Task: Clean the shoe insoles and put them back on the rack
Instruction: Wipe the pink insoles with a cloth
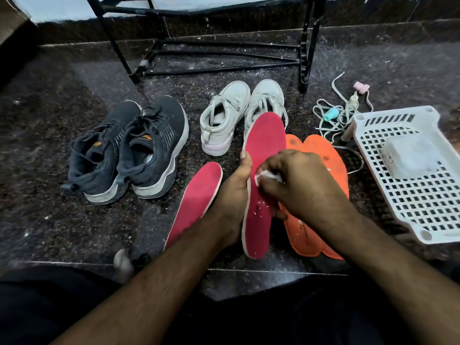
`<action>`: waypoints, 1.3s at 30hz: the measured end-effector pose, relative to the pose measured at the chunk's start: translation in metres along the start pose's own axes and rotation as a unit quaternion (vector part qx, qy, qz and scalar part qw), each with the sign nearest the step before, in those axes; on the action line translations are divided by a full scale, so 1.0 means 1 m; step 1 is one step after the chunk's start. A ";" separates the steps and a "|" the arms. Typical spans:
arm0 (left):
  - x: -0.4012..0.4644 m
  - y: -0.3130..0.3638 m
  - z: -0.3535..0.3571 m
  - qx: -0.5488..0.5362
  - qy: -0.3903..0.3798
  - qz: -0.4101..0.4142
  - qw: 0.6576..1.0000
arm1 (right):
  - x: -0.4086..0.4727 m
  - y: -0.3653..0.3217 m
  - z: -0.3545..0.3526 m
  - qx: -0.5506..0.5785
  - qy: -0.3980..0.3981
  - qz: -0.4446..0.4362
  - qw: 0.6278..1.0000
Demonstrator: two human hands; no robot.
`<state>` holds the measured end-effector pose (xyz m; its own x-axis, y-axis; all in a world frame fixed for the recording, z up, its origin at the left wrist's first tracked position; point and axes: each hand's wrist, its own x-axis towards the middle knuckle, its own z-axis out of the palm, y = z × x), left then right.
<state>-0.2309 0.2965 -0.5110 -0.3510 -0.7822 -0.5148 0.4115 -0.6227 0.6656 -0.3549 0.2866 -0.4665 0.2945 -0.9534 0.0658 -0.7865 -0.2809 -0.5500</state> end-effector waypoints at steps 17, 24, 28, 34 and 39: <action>-0.002 0.003 0.003 -0.066 -0.011 0.018 0.998 | 0.002 -0.001 0.004 0.147 0.036 0.027 0.988; -0.002 0.000 0.004 -0.007 -0.004 0.013 1.000 | 0.011 0.013 -0.010 0.024 0.031 -0.011 0.999; -0.003 0.000 0.006 -0.007 0.000 0.016 1.000 | 0.015 0.012 -0.008 0.033 0.050 0.012 0.998; 0.001 0.005 -0.004 -0.067 -0.007 -0.015 0.998 | -0.005 0.000 -0.003 0.084 -0.100 -0.014 0.991; -0.003 0.005 0.002 0.027 -0.013 0.016 0.999 | 0.013 0.022 -0.010 0.004 0.025 0.022 0.999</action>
<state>-0.2300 0.2958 -0.5052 -0.3598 -0.8009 -0.4787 0.3768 -0.5941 0.7107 -0.3739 0.2669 -0.4689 0.2314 -0.9694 0.0826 -0.7941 -0.2372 -0.5595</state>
